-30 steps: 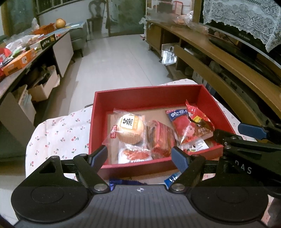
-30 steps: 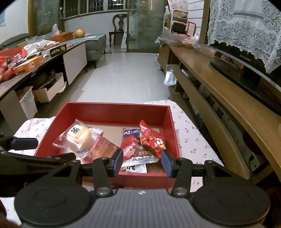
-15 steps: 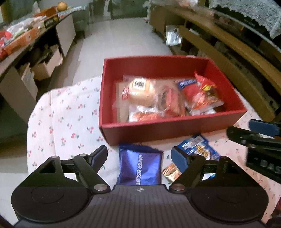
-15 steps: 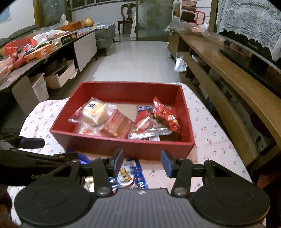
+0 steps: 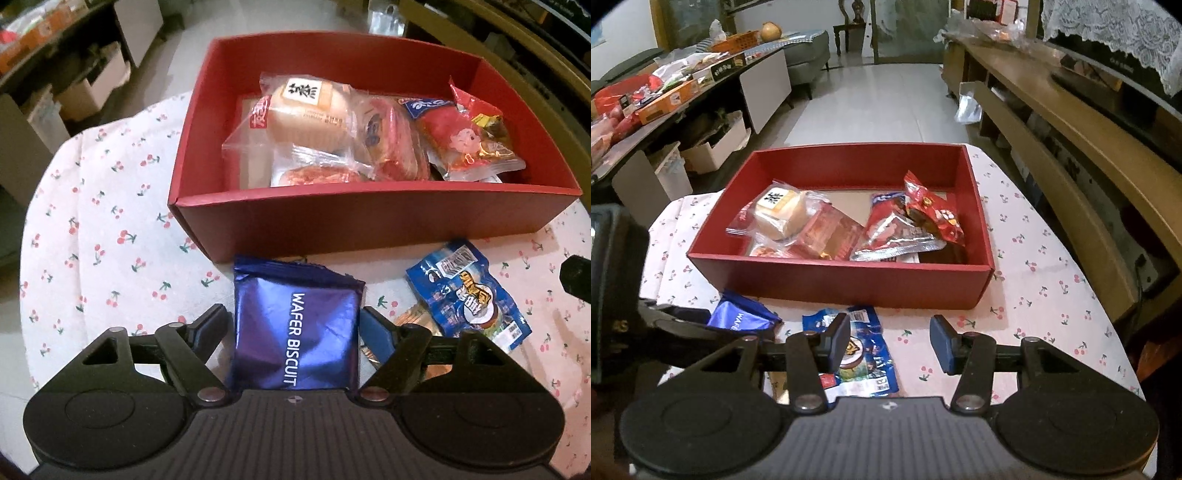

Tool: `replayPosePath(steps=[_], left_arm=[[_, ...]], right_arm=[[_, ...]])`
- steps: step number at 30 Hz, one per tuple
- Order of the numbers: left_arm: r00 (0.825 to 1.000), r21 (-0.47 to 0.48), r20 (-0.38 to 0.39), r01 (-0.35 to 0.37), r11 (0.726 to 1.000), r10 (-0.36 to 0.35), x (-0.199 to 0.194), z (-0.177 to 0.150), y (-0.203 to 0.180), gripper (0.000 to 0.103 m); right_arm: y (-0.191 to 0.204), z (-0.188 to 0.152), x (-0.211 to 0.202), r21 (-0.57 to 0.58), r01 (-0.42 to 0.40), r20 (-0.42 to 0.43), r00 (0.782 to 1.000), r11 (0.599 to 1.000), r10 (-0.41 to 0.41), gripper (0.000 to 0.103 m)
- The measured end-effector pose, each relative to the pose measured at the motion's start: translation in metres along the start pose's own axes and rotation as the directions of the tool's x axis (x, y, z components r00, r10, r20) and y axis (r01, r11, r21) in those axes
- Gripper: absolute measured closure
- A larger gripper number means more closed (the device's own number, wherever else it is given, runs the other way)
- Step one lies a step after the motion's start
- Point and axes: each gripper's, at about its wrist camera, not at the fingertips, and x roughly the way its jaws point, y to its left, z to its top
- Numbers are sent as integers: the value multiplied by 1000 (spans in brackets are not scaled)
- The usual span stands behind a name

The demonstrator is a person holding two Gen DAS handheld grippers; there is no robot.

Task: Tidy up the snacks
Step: 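Grasp the blue Wafer Biscuit pack with the left gripper while the right grasps the blue sausage pack, then lift the wafer pack over the red box with the left gripper while the right holds its pack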

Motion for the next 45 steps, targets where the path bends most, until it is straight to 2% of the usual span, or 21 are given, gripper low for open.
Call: replayPosePath(steps=[2,7,13,15,21,23,27,30,34,37,40,43,45], left_arm=[[1000,2,-1,11,1000,-11,-4,-2,1,32],[999,-19,-9,32,999,-33,-15,-10,10,38],[997,-25,18,72,997,-71,-30,-12,19,39],[996,-28,20,83,996,-82,-33,-16,21,39],[995,-23,-6,99,995,-99,-28,-15,21,39],[994,-24,-21,104,994,-105,-24,-15,21,38],[993,-21,-34,117,993,-117,-22,-16,22,37],[993,-16,-38,114,993,-115,-20,-16,21,36],[993,-8,-40,110,994,-111,-18,-17,19,33],[994,1,-38,98,995,-98,-15,-17,17,31],[996,13,-32,87,996,-87,-12,-17,15,29],[997,26,-34,74,997,-73,-13,-18,13,34],[996,24,-35,80,997,-79,-15,-18,14,37]], right_arm=[[-4,0,4,6,-2,-14,1000,1000,2,45],[-9,1,16,15,-12,-60,998,1000,13,45],[2,1,37,-53,-36,-110,993,998,30,44],[6,3,47,-65,-58,-137,989,996,48,40],[19,7,71,-103,-77,-183,981,992,57,35],[22,8,74,-125,-80,-185,981,989,56,30],[23,10,75,-108,-133,-204,973,985,109,29],[25,9,79,-123,-153,-210,970,981,125,23],[27,4,89,-126,-147,-250,962,981,112,23],[25,2,89,-113,-147,-240,964,983,116,24],[21,4,88,-79,-145,-238,964,986,123,31],[19,3,83,-77,-140,-229,966,987,119,39],[18,1,80,-87,-134,-226,968,987,111,39]])
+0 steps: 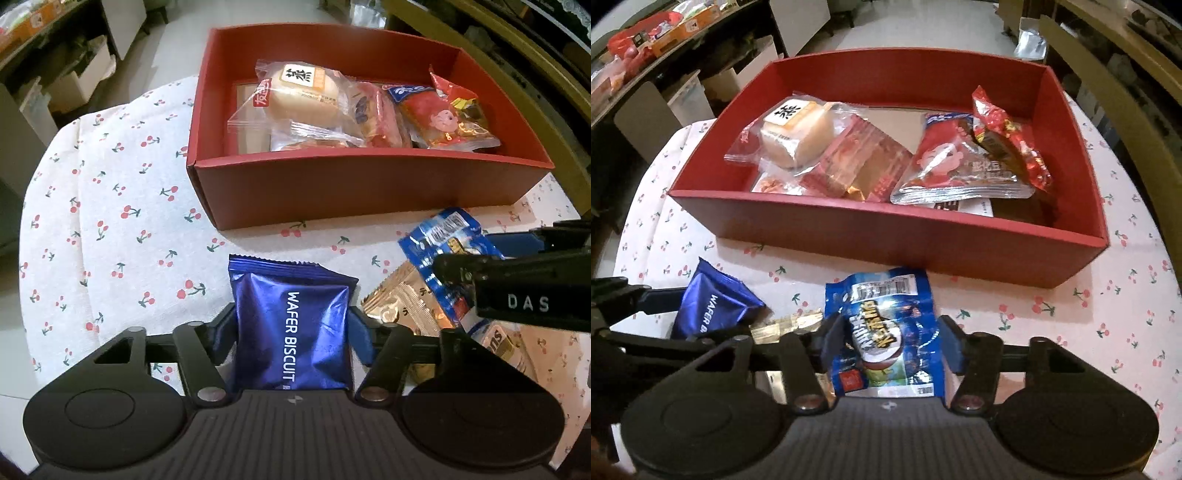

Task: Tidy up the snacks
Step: 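Lift the wafer pack over the red box with the left gripper while the right holds its pack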

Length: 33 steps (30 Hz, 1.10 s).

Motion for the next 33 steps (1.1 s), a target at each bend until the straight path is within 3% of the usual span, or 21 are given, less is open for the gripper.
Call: replayPosePath(steps=[5,9,14,17,26,33], left_arm=[[1000,-9,-1,11,1000,-11,-4,-2,3,38],[1000,-9,-2,5,1000,-5,-4,-5,5,36],[1000,10,-2,-2,1000,2,-2,-6,3,31],[1000,18,-1,-22,1000,22,0,-5,2,31],[1000,19,6,-12,1000,11,-8,-5,4,39],[997,-3,65,32,999,-32,-29,1,6,39]], right_arm=[[0,-5,-11,-12,5,25,1000,1000,-5,48],[-1,-4,-11,-22,-7,10,1000,1000,7,48],[16,-8,0,-147,9,-37,999,989,-14,28],[26,-7,7,-200,50,-20,998,978,-55,24],[10,-13,-2,-120,100,10,995,988,-100,24],[-1,-11,-37,-42,48,107,993,998,-43,24]])
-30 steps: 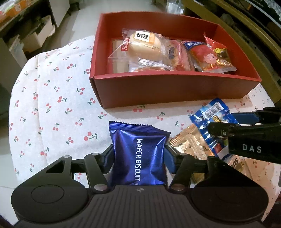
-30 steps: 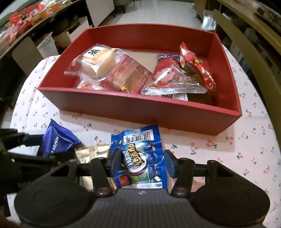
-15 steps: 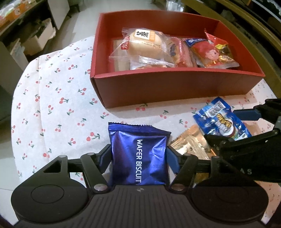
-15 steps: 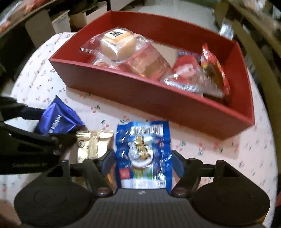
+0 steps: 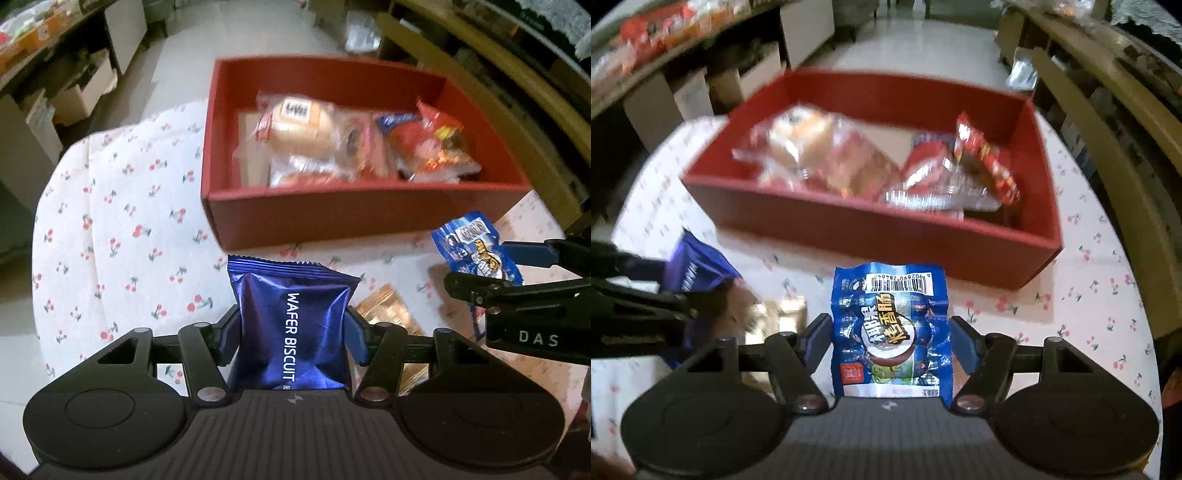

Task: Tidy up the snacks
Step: 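Lift the wafer pack over the red box with the left gripper while the right holds its pack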

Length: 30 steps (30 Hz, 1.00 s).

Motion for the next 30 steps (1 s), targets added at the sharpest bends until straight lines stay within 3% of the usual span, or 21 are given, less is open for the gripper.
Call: replayPosePath(steps=[16,17,18,19,21,24,27,30], left_arm=[[990,-15,134,37,999,-35,-19,59,-18,40],[990,-17,138,39,999,-37,-18,62,-19,40],[989,-19,137,50,999,-47,-17,64,-20,40],[989,-20,134,62,998,-59,-15,66,-22,40],[989,-13,136,60,998,-58,-12,71,-27,40],[991,-10,126,50,999,-48,-4,75,-28,40],[993,-4,108,57,998,-56,-3,69,-24,40],[993,2,104,53,999,-53,-6,61,-18,40]], right_arm=[[-13,37,-26,112,-58,129,991,992,44,26],[-14,39,-26,121,-64,134,990,991,47,29],[-16,41,-27,129,-87,144,987,988,68,56],[-20,46,-24,163,-109,128,988,981,88,75],[-24,54,-19,184,-116,135,987,976,92,75],[-35,59,-8,217,-57,112,993,974,33,75],[-39,47,-13,158,-19,89,996,987,5,75],[-43,26,-16,85,8,28,1000,996,-11,53]])
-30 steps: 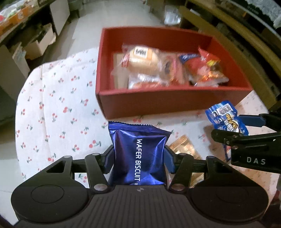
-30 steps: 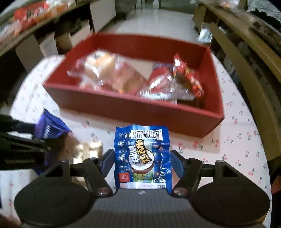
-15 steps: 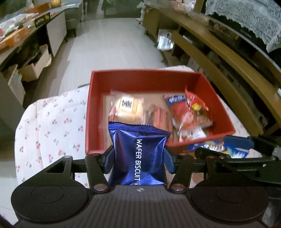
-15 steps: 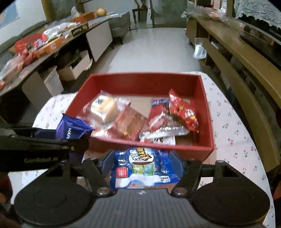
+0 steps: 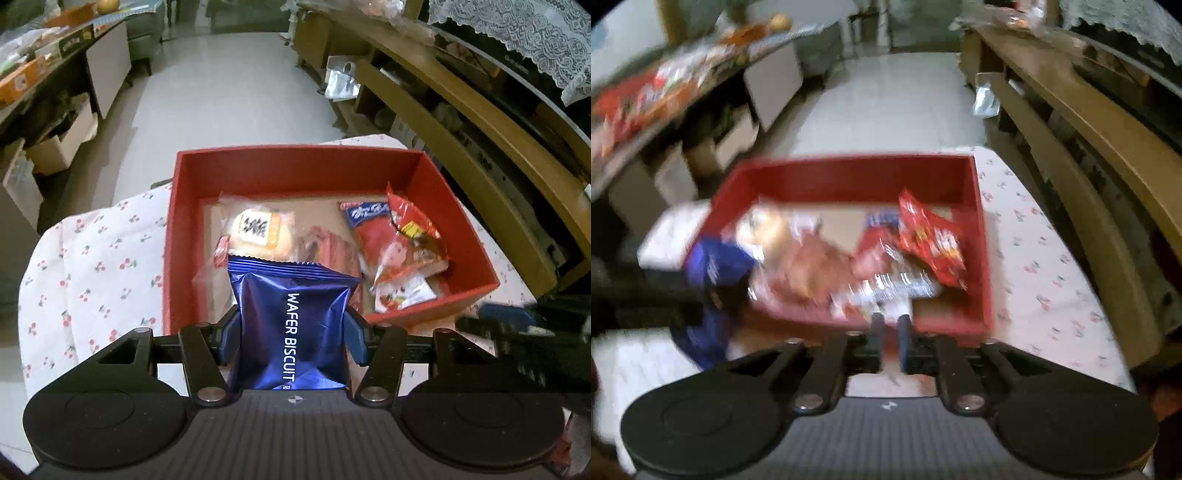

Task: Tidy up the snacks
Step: 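Lift the wafer pack over the red box with the left gripper while the right holds its pack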

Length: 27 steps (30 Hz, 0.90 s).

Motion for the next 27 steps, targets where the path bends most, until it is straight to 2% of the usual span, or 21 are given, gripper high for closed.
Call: replayPosePath(steps=[2,7,9,12,15,18,21,24,27], left_arm=[[1000,0,-1,4,1000,-4,-2,-4,1,39],[1000,12,-10,24,1000,-24,-3,-6,-4,40],[999,15,-15,32,999,-32,-3,-9,-7,40],[999,24,-15,43,999,-43,-3,-9,-11,40],[998,18,-13,63,998,-62,-5,-10,-14,40],[997,22,-10,73,997,-72,-6,-11,-16,40],[997,14,-9,78,997,-78,-7,-11,-14,40],[997,12,-11,78,997,-77,-6,-11,-15,40],[997,16,-13,77,997,-77,-6,-12,-17,40]], right_arm=[[-9,-16,0,7,11,-49,999,1000,-11,46],[-25,-57,-5,-41,61,-149,987,997,-66,43],[-35,-65,-12,-24,85,-189,978,996,-88,42],[-48,-86,-19,124,-10,-270,962,992,44,42],[-52,-98,-5,242,-8,-339,936,970,92,41],[-64,-94,-3,369,-19,-297,945,929,138,39],[-77,-85,1,483,-6,-249,958,875,144,36],[-75,-67,11,487,2,-203,973,873,111,33],[-59,-51,20,432,45,-179,983,901,36,30]])
